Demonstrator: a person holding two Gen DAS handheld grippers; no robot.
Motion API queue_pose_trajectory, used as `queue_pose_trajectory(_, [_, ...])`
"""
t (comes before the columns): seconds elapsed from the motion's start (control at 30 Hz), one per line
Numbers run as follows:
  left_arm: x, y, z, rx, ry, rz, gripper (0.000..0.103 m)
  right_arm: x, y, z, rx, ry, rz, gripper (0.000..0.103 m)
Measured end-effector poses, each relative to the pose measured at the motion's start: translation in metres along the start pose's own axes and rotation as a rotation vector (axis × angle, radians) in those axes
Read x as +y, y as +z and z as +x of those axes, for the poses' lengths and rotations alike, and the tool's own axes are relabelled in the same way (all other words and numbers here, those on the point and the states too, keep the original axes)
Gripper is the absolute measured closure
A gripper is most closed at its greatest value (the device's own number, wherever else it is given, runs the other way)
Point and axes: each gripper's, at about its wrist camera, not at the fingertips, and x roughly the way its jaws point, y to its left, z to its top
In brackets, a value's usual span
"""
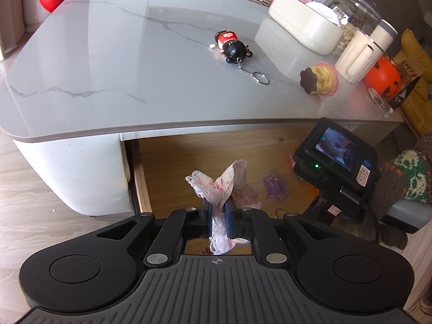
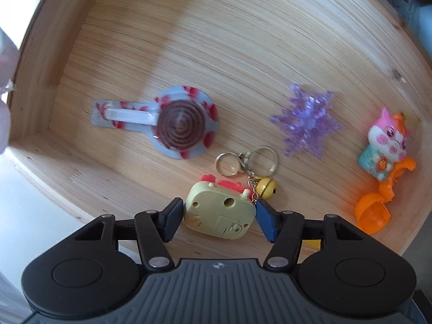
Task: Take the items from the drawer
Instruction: 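Lift the pink cloth out with the left gripper while the right gripper grasps the yellow cat keychain, then place the pink cloth on the countertop with the left gripper while the right gripper places the keychain beside it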
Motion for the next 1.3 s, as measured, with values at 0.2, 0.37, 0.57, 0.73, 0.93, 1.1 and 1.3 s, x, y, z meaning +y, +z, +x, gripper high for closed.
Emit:
queue_pose_trajectory(0.2, [-0.01, 0.005, 0.01, 0.024, -0.001, 0.031, 0.092, -0.029, -0.015, -0.005, -0.01, -0.008, 0.046, 0.044])
queue_pose_trajectory(0.37, [-0.021, 0.009, 0.021, 0.048, 0.001, 0.062, 0.092, -0.045, -0.024, -0.013, -0.026, 0.008, 0.068, 0.044])
queue_pose_trajectory(0.57, [-0.033, 0.013, 0.037, 0.087, -0.006, 0.109, 0.092, -0.064, -0.033, -0.023, -0.053, 0.03, 0.092, 0.044])
queue_pose_trajectory(0.73, [-0.044, 0.007, 0.053, 0.149, 0.005, 0.17, 0.092, -0.087, -0.046, -0.038, -0.103, 0.057, 0.136, 0.044])
queue_pose_trajectory(0.93, [-0.053, -0.003, 0.056, 0.148, 0.018, 0.234, 0.092, -0.106, -0.052, -0.096, -0.287, 0.045, 0.162, 0.044])
queue_pose_trajectory(1.1, [-0.059, 0.02, -0.006, -0.116, -0.053, 0.141, 0.092, -0.095, -0.117, -0.088, -0.54, 0.11, 0.178, 0.044])
queue_pose_trajectory(1.3, [-0.076, 0.081, -0.039, -0.417, 0.114, 0.071, 0.091, -0.128, -0.158, -0.16, -0.822, 0.149, 0.24, 0.044])
